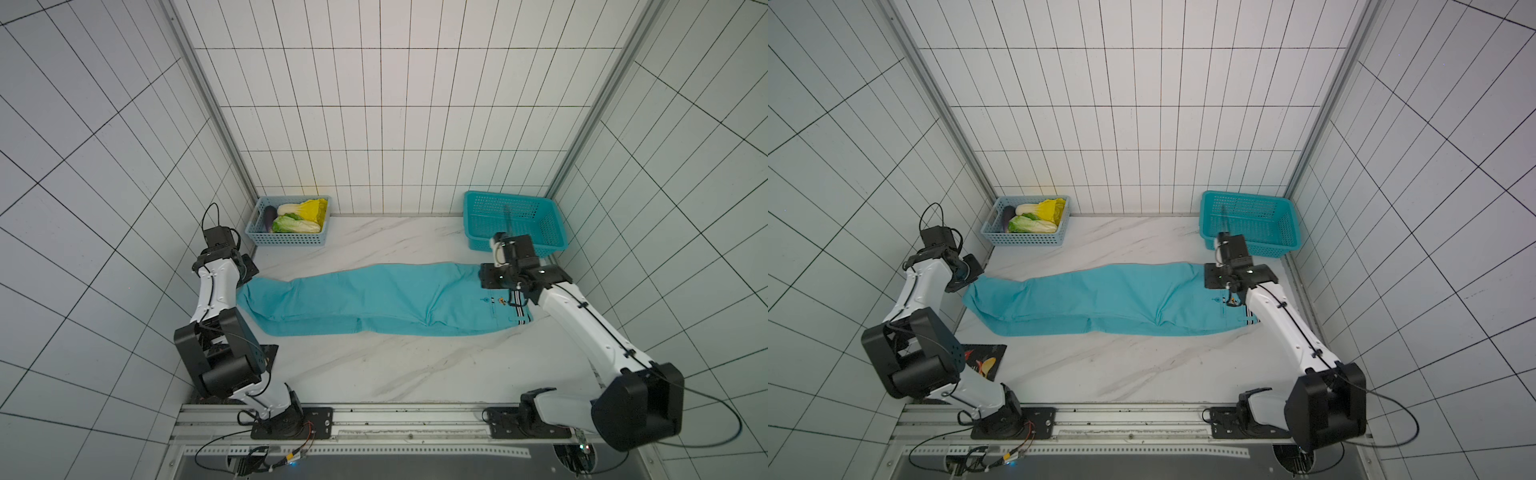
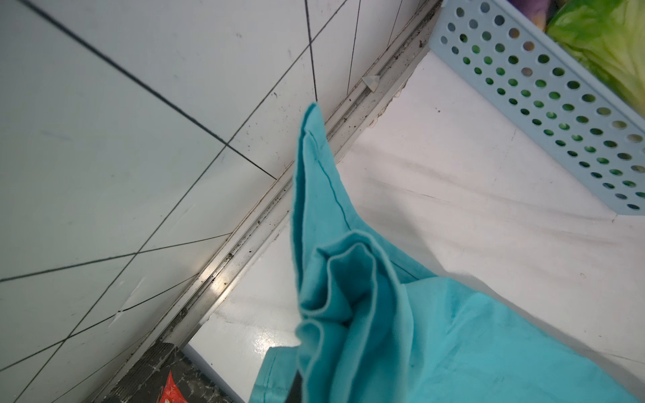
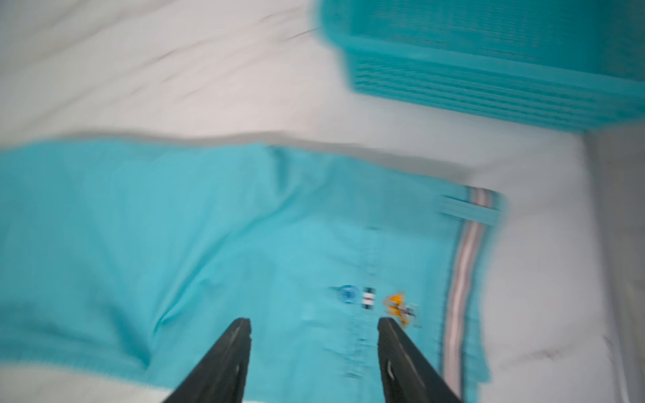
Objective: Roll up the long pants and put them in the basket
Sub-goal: Fold the long pant at the center of the board.
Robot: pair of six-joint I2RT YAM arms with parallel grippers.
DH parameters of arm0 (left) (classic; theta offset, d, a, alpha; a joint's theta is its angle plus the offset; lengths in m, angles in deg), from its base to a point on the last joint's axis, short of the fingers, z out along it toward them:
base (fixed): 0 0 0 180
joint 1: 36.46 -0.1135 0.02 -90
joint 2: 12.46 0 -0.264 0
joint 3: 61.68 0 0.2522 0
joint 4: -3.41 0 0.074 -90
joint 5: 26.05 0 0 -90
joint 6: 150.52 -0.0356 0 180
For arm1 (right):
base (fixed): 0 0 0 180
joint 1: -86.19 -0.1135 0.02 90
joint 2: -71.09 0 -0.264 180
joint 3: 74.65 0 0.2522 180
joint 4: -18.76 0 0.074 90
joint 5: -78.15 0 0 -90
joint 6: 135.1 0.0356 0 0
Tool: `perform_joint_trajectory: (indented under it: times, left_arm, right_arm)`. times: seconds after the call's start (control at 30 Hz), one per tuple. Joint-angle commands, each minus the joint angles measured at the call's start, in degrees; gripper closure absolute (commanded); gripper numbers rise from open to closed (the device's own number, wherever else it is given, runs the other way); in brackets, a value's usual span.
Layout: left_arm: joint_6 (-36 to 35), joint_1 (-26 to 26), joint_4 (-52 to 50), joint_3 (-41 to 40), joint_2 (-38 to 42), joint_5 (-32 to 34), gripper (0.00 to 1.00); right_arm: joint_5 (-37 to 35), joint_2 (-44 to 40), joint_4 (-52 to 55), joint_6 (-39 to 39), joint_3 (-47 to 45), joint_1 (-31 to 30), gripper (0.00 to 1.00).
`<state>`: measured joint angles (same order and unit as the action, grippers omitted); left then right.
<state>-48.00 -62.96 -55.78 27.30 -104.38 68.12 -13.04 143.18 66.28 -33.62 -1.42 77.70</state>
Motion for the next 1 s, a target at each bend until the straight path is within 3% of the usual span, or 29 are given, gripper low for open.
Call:
perform_joint_trajectory:
  times: [0.0, 0.1, 0.2, 0.3, 0.53, 0.77, 0.97]
  left_arm:
    - [0.72, -0.15, 1.20, 0.73, 0.53, -2.15, 1.00]
    - [0.75, -0.26, 1.56, 0.41, 0.74, -2.37, 1.00]
    - [0.89, -0.25, 1.81, 0.36, 0.61, -3.27, 1.00]
    - [1.20, -0.28, 2.62, -0.29, 0.53, -4.38, 1.00]
    - [1.25, -0.34, 2.87, -0.51, 0.53, -4.43, 1.00]
    - [1.01, -0.31, 2.45, -0.34, 1.25, -4.06, 1.00]
    - [0.96, -0.31, 2.25, -0.31, 1.00, -4.31, 1.00]
  right_arm:
    - [4.30, 2.87, 3.54, 7.09, -7.31, 13.44, 0.37]
    - [8.79, 4.74, 1.17, 9.16, -10.71, 22.25, 0.37]
    - [8.08, 5.70, -3.67, 9.53, -14.08, 24.22, 0.37]
    - [12.95, 9.65, -5.77, 9.54, -14.12, 22.93, 0.40]
    - [13.34, 10.83, -7.05, 9.84, -15.29, 22.11, 0.42]
    - [16.28, 1.81, -5.63, 10.59, -17.19, 22.04, 0.41]
    - [20.75, 3.34, -6.71, 10.58, -18.26, 21.60, 0.42]
